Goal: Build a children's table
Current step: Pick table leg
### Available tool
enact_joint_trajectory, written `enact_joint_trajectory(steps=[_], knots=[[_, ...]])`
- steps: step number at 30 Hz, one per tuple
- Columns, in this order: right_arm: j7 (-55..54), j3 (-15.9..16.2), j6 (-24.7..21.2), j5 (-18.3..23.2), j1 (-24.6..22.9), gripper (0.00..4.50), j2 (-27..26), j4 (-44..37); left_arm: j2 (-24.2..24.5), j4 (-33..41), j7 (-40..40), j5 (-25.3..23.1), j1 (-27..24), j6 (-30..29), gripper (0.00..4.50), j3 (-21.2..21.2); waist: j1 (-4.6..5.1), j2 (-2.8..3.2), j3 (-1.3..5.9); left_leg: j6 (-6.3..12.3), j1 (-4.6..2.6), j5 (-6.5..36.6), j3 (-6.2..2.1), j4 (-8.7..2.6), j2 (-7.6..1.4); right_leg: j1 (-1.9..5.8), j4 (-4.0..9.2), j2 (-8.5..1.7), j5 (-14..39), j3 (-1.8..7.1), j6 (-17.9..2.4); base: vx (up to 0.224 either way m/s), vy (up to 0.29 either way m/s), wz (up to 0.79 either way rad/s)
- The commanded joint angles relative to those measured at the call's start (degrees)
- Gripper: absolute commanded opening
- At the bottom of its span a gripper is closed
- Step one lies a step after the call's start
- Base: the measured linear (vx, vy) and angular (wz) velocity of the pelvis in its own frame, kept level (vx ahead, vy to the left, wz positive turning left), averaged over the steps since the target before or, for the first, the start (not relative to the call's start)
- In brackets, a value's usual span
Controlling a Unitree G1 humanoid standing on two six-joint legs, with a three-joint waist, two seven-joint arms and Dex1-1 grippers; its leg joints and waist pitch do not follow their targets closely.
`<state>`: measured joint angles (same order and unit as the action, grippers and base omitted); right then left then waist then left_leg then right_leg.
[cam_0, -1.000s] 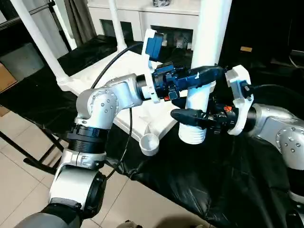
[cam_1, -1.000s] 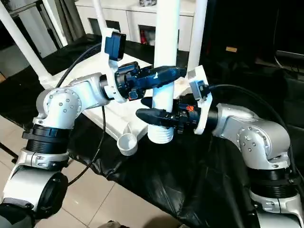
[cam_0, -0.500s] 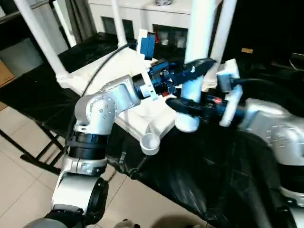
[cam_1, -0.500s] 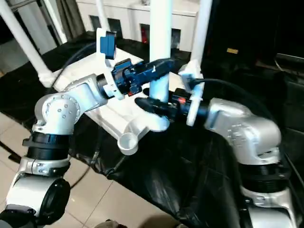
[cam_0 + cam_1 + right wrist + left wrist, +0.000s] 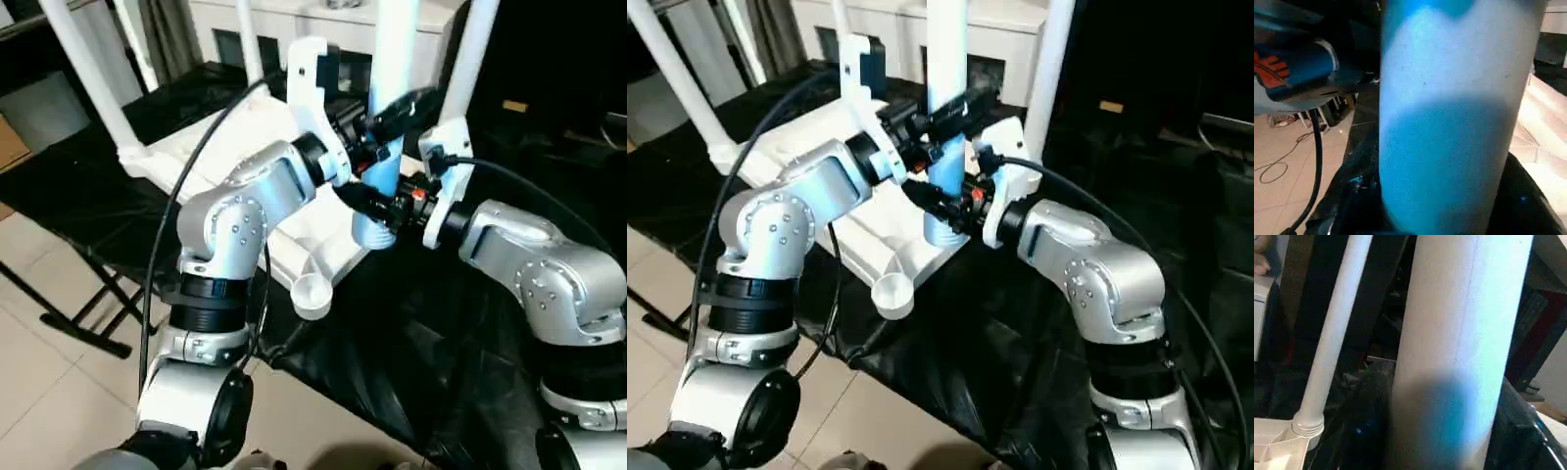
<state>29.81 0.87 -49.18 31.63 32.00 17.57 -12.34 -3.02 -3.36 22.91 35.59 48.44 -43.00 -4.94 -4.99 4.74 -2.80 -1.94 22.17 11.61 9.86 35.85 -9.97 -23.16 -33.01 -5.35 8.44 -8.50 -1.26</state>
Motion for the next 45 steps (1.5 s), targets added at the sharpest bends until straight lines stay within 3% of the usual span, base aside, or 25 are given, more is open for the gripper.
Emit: enact_joint_trajectory(steps=[1, 3, 11, 13, 18, 22, 25, 26, 29, 33, 34, 39, 45], knots=[[0.22, 0.19, 0.41, 1.59, 1.07, 1.94, -0.62, -4.11, -0.15, -0.40, -2.43, 1.11, 0.67, -0.65, 2.10, -2.91, 0.06, -1.12, 4.28, 2.63, -0.68, 6.72, -1.44, -4.21, -2.92, 3.43, 4.47, -3.93, 19.76, 3.36, -3.55, 0.000, 0.000, 0.00], [-0.39, -0.63, -0.62, 2.63, 0.83, 1.94, -0.49, -5.30, -0.46, -0.38, -3.35, 3.28, 0.79, -2.17, 2.08, -4.02, -0.01, -0.74, 4.29, 2.40, -0.78, 6.90, -1.45, -4.17, -2.93, 3.41, 4.42, -3.91, 19.72, 3.35, -3.73, 0.000, 0.000, 0.00], [1.67, -1.39, -2.59, 4.91, 0.43, 1.94, 0.83, -7.51, -1.00, -1.47, -4.84, 5.77, 1.48, -4.48, 2.06, -6.28, -0.15, -0.77, 4.41, 2.73, -0.68, 6.51, -1.49, -4.12, -2.88, 3.49, 4.30, -3.83, 17.97, 3.31, -4.16, 0.000, 0.000, 0.00], [1.85, -1.99, -3.40, 6.00, 0.52, 2.64, 0.75, -7.50, -0.94, -1.23, -4.94, 6.05, 1.39, -4.80, 2.06, -6.39, -0.19, -0.70, 4.43, 2.88, -0.63, 6.33, -1.49, -4.08, -2.84, 3.56, 4.29, -3.87, 17.86, 3.29, -4.28, 0.000, 0.000, 0.00], [3.91, -3.20, -5.05, 7.23, 0.62, 2.69, 4.01, -7.34, -0.26, -1.75, -5.55, 8.05, 1.89, -6.42, 1.94, -7.94, -0.24, -0.87, 4.36, 2.94, -0.74, 6.63, -1.45, -4.06, -2.80, 3.57, 4.38, -3.73, 18.87, 3.21, -3.79, 0.000, 0.000, 0.00], [7.67, -10.85, -10.04, 15.14, 0.99, 2.69, 7.91, -5.13, 0.70, -3.18, -5.72, 10.72, 2.74, -9.20, 1.92, -10.08, -0.63, -0.81, 4.45, 3.67, -0.86, 6.60, -1.46, -3.92, -2.74, 3.55, 4.56, -3.74, 19.77, 3.09, -3.58, 0.000, 0.000, 0.00], [9.16, -16.31, -12.12, 19.88, 1.18, 2.69, 9.82, -3.51, 1.29, -3.96, -5.14, 12.38, 2.97, -10.80, 1.91, -11.09, -0.78, -0.72, 4.47, 4.17, -0.69, 5.71, -1.49, -3.85, -2.70, 3.58, 4.51, -3.61, 18.73, 3.00, -3.63, 0.000, 0.000, 0.00], [9.16, -16.31, -12.12, 19.88, 1.18, 2.69, 9.82, -3.51, 1.29, -3.96, -5.14, 12.38, 2.97, -10.80, 1.91, -11.09, -0.84, -0.76, 4.58, 4.41, -0.74, 5.17, -1.43, -3.73, -2.64, 3.55, 4.45, -3.71, 18.30, 3.01, -3.95, 0.000, 0.000, 0.00], [9.03, -21.96, -13.90, 26.34, 1.71, 2.69, 10.42, -0.90, 2.20, -4.87, -3.33, 15.84, 3.31, -13.09, 1.91, -12.19, -1.01, -0.67, 4.63, 4.52, -0.77, 5.07, -1.35, -3.69, -2.54, 3.53, 4.49, -3.69, 18.56, 2.87, -4.64, 0.000, 0.000, 0.00], [9.87, -21.94, -15.08, 27.56, 1.26, 2.69, 10.97, -0.92, 2.90, -5.02, -1.09, 17.52, 3.28, -14.64, 1.91, -12.14, -1.03, -0.65, 4.56, 4.44, -0.74, 4.90, -1.32, -3.73, -2.52, 3.53, 4.60, -3.64, 19.31, 2.79, -4.37, 0.000, 0.000, 0.00], [10.71, -21.13, -15.66, 27.76, 0.91, 2.69, 11.28, -1.18, 3.34, -4.95, 1.06, 18.26, 3.11, -15.26, 1.91, -11.76, -1.09, -0.41, 4.57, 4.41, -0.79, 4.92, -1.30, -3.68, -2.46, 3.49, 4.59, -3.66, 19.50, 2.79, -4.37, 0.000, 0.000, 0.00], [13.41, -17.21, -17.43, 28.48, 0.58, 2.69, 12.39, -1.55, 5.62, -3.68, 10.45, 19.63, 2.00, -15.82, 1.91, -8.61, -1.35, -0.43, 4.51, 3.88, -0.90, 5.50, -1.36, -3.87, -2.56, 3.42, 4.79, -3.74, 21.27, 2.84, -3.57, 0.000, 0.000, 0.00], [15.83, -13.17, -17.58, 27.07, 1.62, 2.69, 13.52, -0.17, 7.08, -3.15, 16.22, 20.53, 2.02, -15.85, 1.91, -6.72, -1.65, -0.40, 4.46, 3.15, -0.93, 5.98, -1.34, -3.96, -2.75, 3.38, 4.64, -3.89, 20.92, 3.05, -3.91, 0.000, 0.000, 0.00]])
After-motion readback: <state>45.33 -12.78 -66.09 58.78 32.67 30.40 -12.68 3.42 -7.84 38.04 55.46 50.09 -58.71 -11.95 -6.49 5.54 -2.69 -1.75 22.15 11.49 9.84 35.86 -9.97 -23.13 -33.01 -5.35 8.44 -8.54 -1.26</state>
